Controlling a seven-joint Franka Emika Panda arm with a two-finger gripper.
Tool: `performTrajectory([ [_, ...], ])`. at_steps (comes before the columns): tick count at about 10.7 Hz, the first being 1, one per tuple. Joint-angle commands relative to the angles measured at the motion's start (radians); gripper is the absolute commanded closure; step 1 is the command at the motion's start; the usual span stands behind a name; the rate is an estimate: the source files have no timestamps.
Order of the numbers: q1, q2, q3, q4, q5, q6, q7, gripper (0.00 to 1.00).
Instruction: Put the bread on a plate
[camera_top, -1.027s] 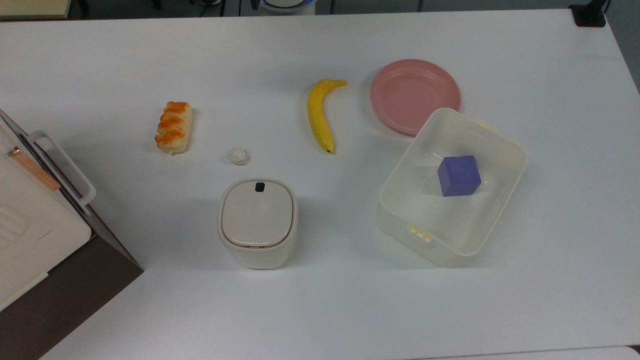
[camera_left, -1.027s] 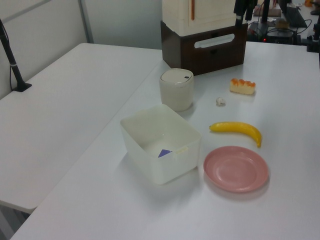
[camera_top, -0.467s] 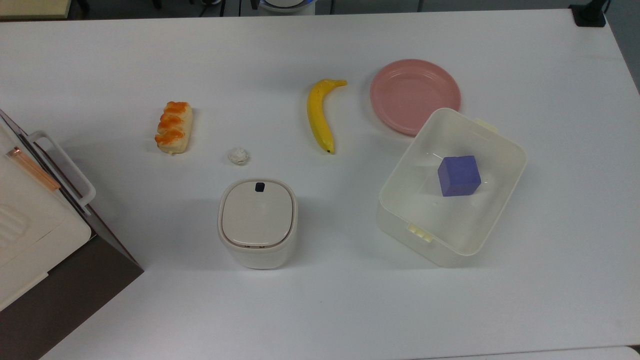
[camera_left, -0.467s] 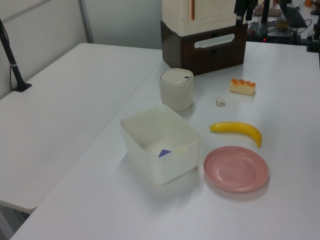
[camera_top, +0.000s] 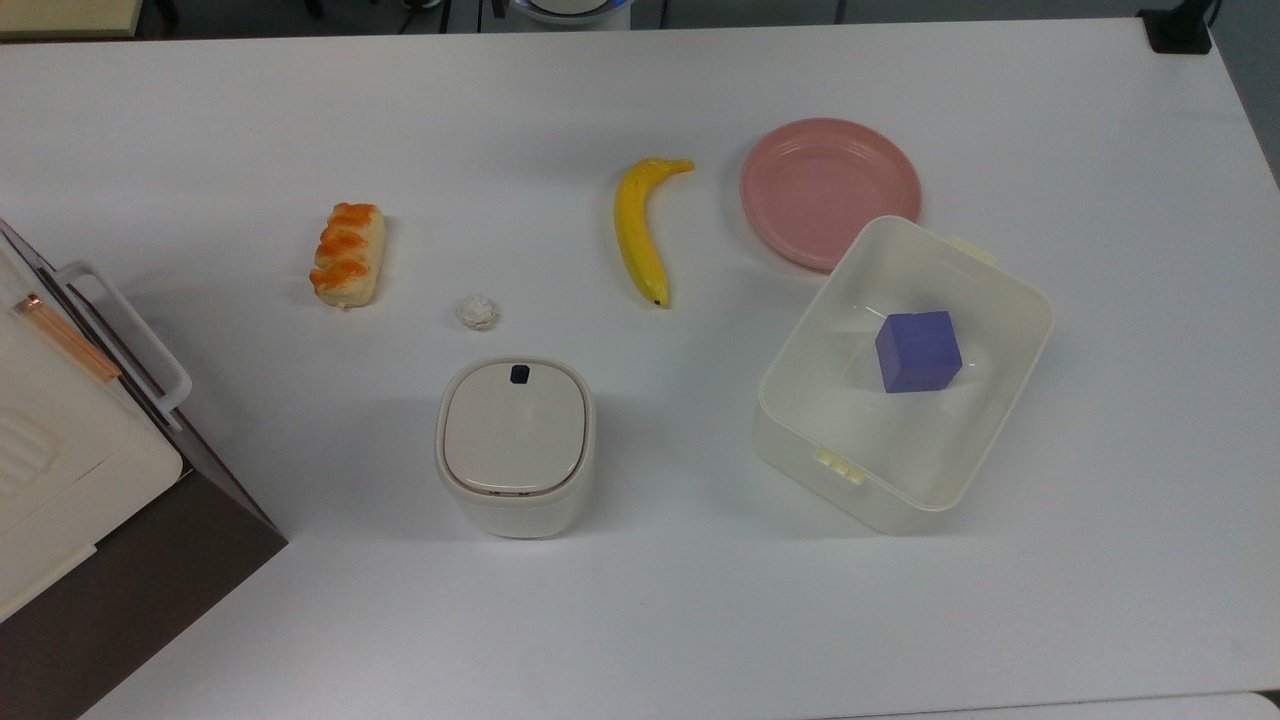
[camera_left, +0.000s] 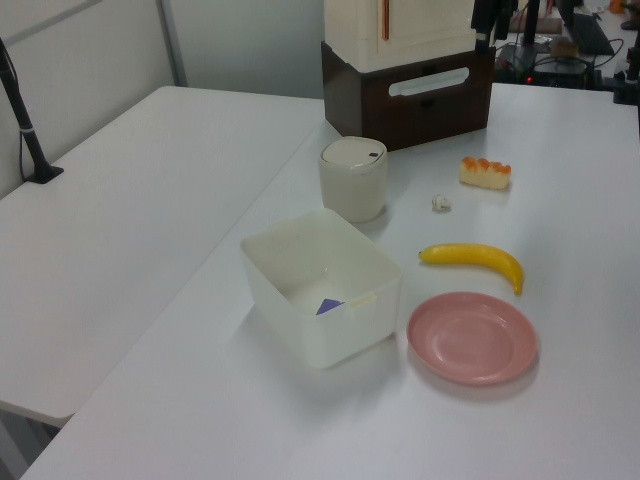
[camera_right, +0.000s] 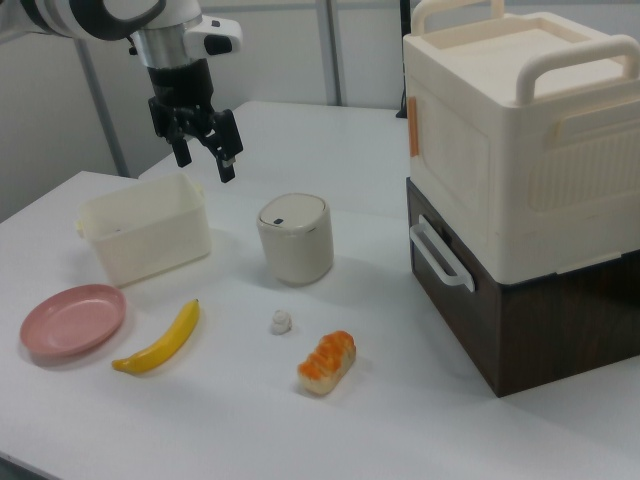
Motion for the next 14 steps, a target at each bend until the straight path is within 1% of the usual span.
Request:
performTrajectory([
  [1,0.008,-0.005,0.0,0.004,-0.025,-0.03,0.01,0.0],
  [3,0.009,-0.006,0.003,0.004,-0.063,-0.031,0.003,0.0],
  [6,-0.001,-0.008,0.002,-0.004,-0.068,-0.044,0.003,0.0],
  [7,-0.001,0.0,0.002,-0.024,-0.095,-0.048,-0.007,0.0],
  [8,-0.003,0.023,0.003,-0.056,-0.159,-0.035,-0.011,0.0],
  [9,-0.004,0.058,0.003,-0.068,-0.192,-0.006,-0.011,0.0],
  [10,-0.009,0.079,0.003,-0.094,-0.198,0.058,-0.002,0.0],
  [11,-0.027,0.087,0.002,-0.122,-0.22,0.105,-0.002,0.0],
  [13,-0.069,0.122,0.002,-0.154,-0.26,0.166,-0.013,0.0],
  [14,-0.086,0.153,0.002,-0.163,-0.301,0.186,-0.025,0.0],
])
